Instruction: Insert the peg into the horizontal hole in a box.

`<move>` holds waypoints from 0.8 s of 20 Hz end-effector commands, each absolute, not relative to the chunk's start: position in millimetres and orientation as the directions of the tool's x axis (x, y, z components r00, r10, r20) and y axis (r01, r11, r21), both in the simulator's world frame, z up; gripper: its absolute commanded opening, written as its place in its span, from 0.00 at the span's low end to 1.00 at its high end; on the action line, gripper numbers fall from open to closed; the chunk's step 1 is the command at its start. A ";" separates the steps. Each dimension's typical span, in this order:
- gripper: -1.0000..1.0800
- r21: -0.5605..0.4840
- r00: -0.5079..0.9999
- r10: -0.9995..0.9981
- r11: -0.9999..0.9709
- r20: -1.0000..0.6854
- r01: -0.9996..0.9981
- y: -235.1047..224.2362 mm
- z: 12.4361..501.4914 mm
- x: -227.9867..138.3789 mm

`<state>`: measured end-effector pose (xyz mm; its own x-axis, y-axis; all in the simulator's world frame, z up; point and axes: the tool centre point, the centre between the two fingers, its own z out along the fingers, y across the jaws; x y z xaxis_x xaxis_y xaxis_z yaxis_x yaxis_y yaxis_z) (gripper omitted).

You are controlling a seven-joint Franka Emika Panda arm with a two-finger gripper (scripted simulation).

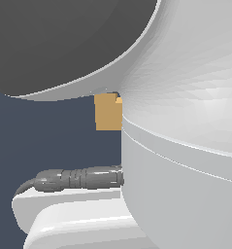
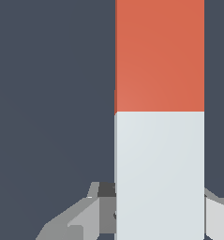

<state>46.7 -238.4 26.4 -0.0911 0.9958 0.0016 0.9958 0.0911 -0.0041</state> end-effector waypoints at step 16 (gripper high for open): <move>0.00 0.000 -0.014 1.000 0.014 0.000 1.000 -87.1 89.9 19.0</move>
